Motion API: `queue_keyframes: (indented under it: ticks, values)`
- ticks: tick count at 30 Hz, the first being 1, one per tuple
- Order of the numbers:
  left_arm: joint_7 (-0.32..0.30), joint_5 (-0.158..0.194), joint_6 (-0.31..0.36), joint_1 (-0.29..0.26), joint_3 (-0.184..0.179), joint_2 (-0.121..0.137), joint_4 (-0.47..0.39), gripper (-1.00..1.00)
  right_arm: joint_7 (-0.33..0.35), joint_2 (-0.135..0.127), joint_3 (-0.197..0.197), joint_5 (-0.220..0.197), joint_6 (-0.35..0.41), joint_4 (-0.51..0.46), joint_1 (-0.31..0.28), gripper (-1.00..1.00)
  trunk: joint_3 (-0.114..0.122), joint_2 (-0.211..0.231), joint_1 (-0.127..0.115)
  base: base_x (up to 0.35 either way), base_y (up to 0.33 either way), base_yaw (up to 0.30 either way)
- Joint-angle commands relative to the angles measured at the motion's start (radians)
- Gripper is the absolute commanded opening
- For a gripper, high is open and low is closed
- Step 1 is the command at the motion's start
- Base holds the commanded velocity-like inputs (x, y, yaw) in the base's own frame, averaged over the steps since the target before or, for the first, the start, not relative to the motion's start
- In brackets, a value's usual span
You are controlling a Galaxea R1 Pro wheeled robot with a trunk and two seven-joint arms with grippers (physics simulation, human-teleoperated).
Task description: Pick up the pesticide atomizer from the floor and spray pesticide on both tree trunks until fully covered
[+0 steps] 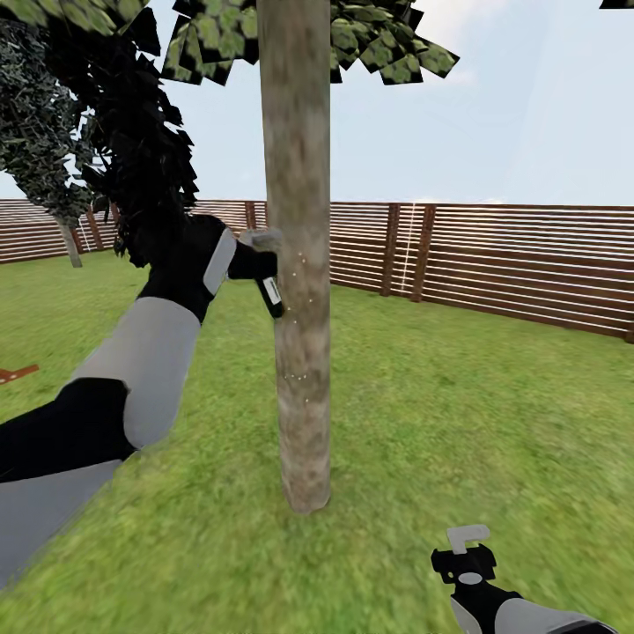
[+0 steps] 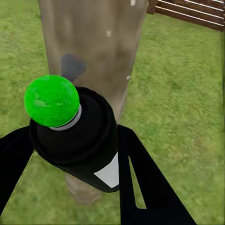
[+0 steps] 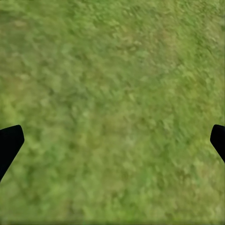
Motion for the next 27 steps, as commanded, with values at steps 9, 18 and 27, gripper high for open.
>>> queue_keyframes:
  ticks: [9, 18, 27]
  values:
    - [0.000, 0.000, 0.004, -0.272, 0.006, 0.024, 0.131, -1.00, -0.001, 0.001, 0.007, -0.006, -0.007, 0.004, -0.002, 1.00, -0.003, -0.002, 0.001, 0.000, 0.000, 0.000]
    - [0.001, 0.001, 0.004, -0.323, 0.025, 0.027, 0.130, -1.00, -0.001, 0.001, 0.007, -0.006, -0.006, 0.004, -0.002, 1.00, -0.003, -0.002, 0.001, 0.000, 0.000, 0.000]
    - [0.003, 0.000, 0.003, -0.413, 0.075, 0.054, 0.135, -1.00, -0.001, 0.001, 0.007, -0.006, -0.006, 0.004, -0.002, 1.00, -0.003, -0.002, 0.001, 0.000, 0.000, 0.000]
